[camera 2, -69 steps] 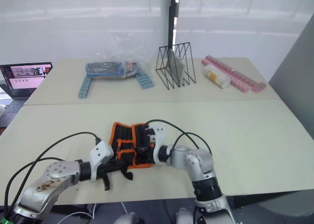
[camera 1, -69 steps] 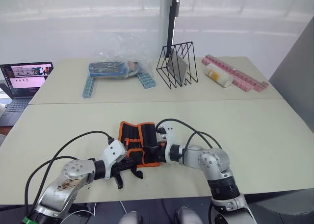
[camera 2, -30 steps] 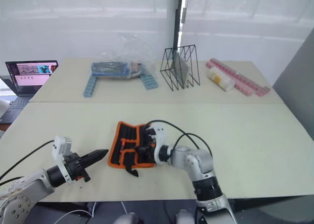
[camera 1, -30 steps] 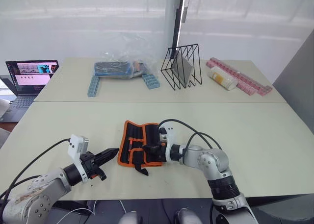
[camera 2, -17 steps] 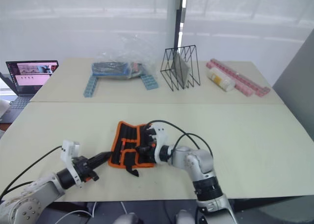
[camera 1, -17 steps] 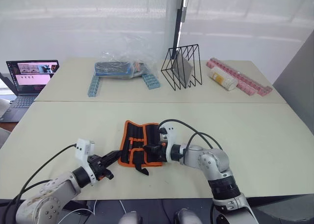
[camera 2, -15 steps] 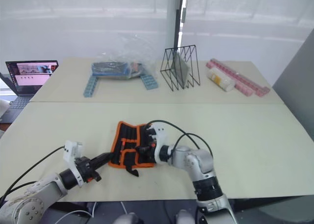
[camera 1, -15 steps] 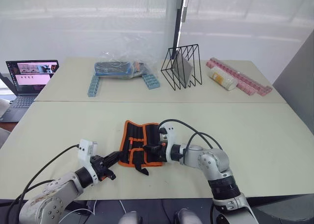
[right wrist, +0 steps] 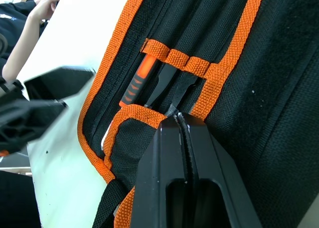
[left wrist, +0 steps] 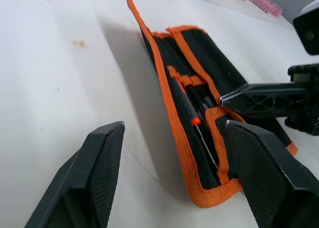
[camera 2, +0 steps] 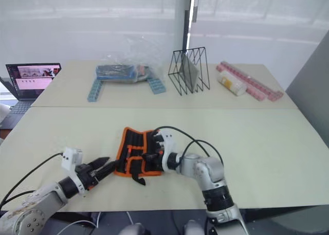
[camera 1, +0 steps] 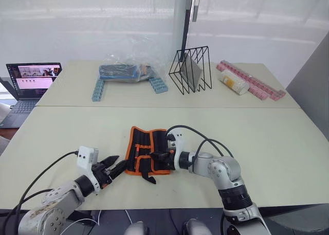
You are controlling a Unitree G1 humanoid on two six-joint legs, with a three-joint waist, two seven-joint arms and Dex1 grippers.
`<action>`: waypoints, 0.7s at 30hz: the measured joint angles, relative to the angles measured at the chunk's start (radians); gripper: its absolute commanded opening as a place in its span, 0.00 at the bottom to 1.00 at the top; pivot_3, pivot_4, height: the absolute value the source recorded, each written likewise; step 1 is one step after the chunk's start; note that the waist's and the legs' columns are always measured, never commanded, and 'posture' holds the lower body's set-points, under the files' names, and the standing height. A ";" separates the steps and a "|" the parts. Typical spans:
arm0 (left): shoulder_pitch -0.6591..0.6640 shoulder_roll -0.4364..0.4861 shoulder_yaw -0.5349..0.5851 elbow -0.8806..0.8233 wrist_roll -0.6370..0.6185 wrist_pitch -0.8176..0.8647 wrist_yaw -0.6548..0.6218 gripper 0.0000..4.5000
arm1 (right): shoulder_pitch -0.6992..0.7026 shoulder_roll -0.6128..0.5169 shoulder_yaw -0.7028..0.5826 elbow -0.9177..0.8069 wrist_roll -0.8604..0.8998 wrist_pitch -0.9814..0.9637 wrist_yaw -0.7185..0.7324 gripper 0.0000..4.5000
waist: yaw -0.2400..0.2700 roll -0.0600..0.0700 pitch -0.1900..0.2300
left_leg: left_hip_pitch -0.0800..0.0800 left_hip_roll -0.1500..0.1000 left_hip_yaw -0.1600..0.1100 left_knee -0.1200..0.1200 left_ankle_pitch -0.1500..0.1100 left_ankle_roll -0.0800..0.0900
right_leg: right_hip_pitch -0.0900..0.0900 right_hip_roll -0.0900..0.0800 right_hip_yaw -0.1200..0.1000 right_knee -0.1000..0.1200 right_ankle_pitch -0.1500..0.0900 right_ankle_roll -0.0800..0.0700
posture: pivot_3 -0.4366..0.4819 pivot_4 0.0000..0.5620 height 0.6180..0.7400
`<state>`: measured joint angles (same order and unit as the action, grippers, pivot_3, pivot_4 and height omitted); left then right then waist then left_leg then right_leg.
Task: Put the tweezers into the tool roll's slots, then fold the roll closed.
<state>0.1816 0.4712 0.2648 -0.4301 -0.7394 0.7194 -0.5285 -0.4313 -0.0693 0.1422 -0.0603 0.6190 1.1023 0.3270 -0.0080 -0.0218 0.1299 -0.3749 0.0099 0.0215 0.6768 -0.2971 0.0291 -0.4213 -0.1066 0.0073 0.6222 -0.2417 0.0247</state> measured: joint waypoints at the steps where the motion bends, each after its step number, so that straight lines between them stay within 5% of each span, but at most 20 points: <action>1: -0.005 -0.006 -0.010 0.009 0.006 0.000 0.001 0.76 | 0.000 0.000 0.000 0.000 0.000 0.000 0.000 0.00 | 0.000 0.000 0.000 | 0.000 0.000 0.000 0.000 0.000 0.000 | 0.000 0.000 0.000 0.000 0.000 0.000 | 0.48 0.27 0.86; 5: -0.020 -0.023 -0.028 0.016 0.010 -0.001 0.001 0.58 | -0.001 0.000 0.000 0.000 0.000 0.000 0.000 0.00 | -0.001 0.000 0.000 | -0.001 0.000 0.000 0.000 0.000 0.000 | 0.000 0.000 0.000 0.000 0.000 0.000 | 0.48 0.27 0.86; 13: -0.023 -0.033 -0.027 0.014 -0.010 0.000 -0.001 0.01 | 0.001 0.000 0.000 -0.002 0.000 0.000 0.000 0.00 | -0.001 0.000 0.000 | -0.001 0.000 0.000 0.000 0.000 0.000 | -0.001 -0.001 0.000 -0.001 0.000 0.000 | 0.48 0.27 0.86; 21: -0.031 -0.011 -0.043 0.016 0.017 0.000 -0.004 0.01 | -0.003 0.000 -0.001 -0.002 0.000 0.000 0.000 0.00 | -0.001 0.000 0.000 | -0.002 0.000 0.000 0.000 0.000 0.000 | -0.001 -0.001 -0.001 -0.001 0.000 0.000 | 0.48 0.27 0.86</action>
<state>0.1503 0.4597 0.2220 -0.4141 -0.7224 0.7190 -0.5329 -0.4348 -0.0692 0.1416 -0.0623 0.6193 1.1025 0.3270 -0.0095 -0.0217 0.1300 -0.3767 0.0100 0.0214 0.6764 -0.2971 0.0290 -0.4222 -0.1076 0.0068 0.6209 -0.2417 0.0246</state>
